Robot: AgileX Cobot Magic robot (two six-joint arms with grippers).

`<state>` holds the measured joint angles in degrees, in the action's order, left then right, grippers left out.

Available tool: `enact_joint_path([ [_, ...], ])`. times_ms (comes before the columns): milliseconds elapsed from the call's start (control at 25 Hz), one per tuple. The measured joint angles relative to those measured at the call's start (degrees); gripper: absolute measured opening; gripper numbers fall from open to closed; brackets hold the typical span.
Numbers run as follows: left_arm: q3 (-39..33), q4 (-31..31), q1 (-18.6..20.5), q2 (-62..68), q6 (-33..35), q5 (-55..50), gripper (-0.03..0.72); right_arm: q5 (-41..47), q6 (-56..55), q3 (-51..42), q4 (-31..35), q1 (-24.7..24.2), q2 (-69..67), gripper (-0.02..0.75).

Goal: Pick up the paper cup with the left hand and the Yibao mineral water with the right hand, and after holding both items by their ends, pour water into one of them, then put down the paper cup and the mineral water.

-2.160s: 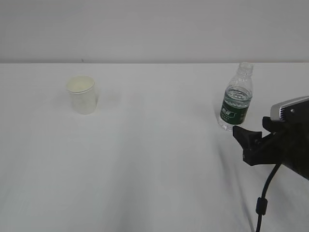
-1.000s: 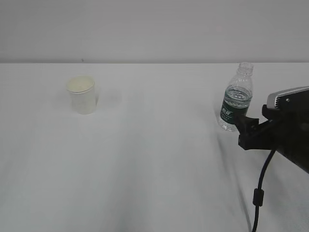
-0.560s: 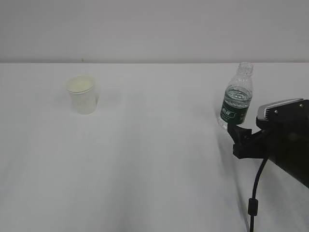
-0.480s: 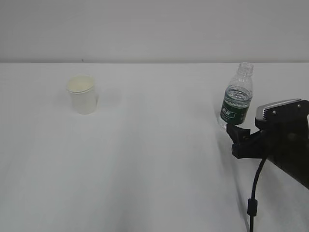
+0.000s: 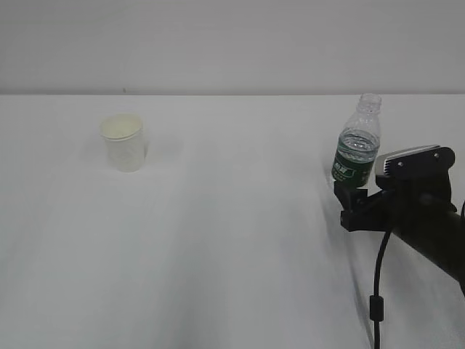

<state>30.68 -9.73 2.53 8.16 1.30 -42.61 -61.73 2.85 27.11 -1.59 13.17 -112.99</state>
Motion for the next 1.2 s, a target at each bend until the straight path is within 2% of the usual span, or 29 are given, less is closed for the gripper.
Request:
enact_joint_path([
  [760, 0.0, -0.1, 0.0, 0.0, 0.0, 0.0, 0.583, 0.0, 1.63, 4.08, 2.62, 0.0, -2.4, 0.589],
  [1200, 0.0, -0.1, 0.0, 0.0, 0.0, 0.0, 0.583, 2.97, 3.81, 7.88, 5.03, 0.0, -2.8, 0.588],
])
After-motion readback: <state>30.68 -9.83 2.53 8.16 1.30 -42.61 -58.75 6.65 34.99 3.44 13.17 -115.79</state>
